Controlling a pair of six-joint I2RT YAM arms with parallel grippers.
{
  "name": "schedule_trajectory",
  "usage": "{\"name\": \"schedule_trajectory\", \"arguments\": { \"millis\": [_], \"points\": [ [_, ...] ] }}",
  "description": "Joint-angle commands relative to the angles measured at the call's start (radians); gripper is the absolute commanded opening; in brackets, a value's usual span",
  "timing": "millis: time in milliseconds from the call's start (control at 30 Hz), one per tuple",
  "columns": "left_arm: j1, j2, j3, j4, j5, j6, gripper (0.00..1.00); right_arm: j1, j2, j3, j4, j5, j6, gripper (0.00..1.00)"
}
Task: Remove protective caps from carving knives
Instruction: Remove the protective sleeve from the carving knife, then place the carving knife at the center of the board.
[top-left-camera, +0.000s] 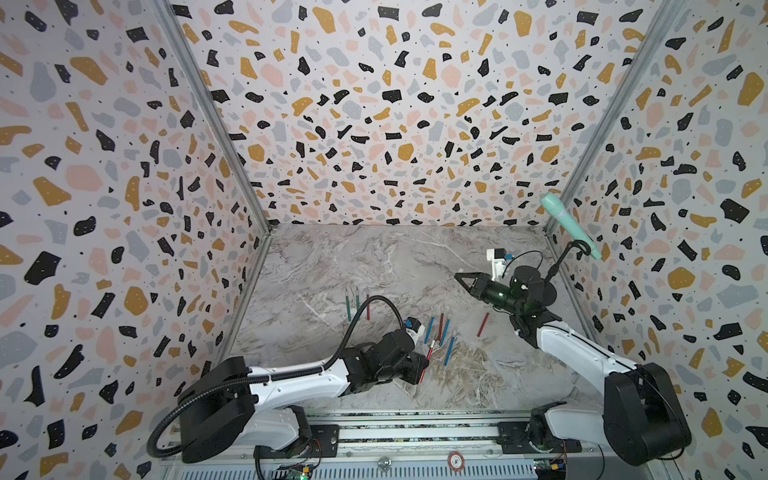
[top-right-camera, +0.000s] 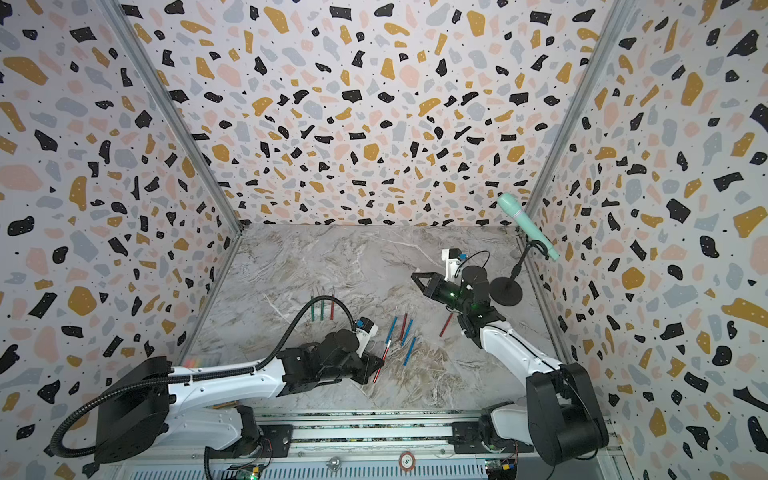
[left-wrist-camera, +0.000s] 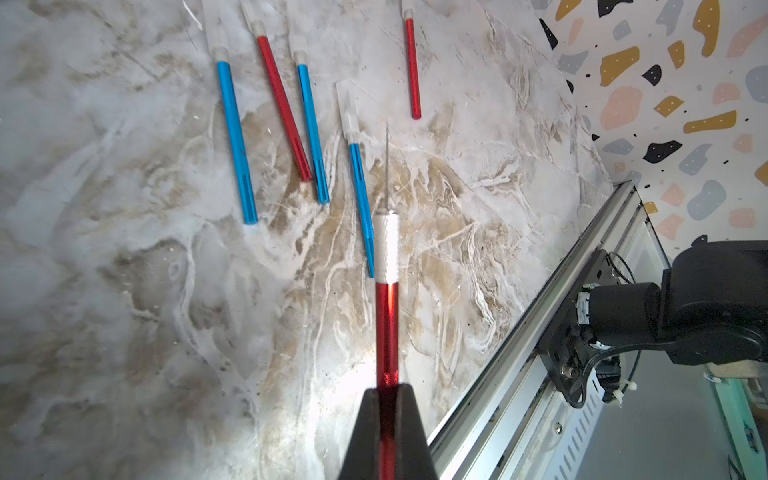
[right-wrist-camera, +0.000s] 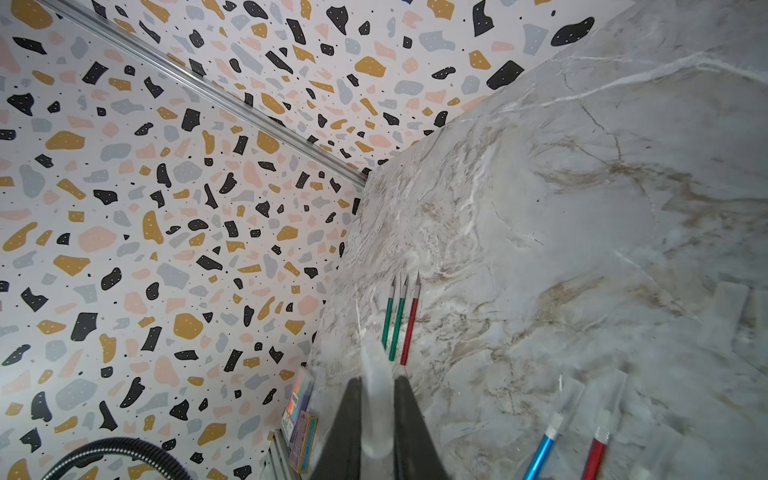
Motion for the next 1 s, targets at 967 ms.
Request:
{"name": "schedule_trajectory", "arguments": {
  "millis": [967],
  "points": [
    [0.327, 0.197, 0.34, -0.404, -0.278, 0.01, 0.0, -0.052, -0.427, 0.219, -1.003, 0.196, -0.442, 0.0]
  ]
}}
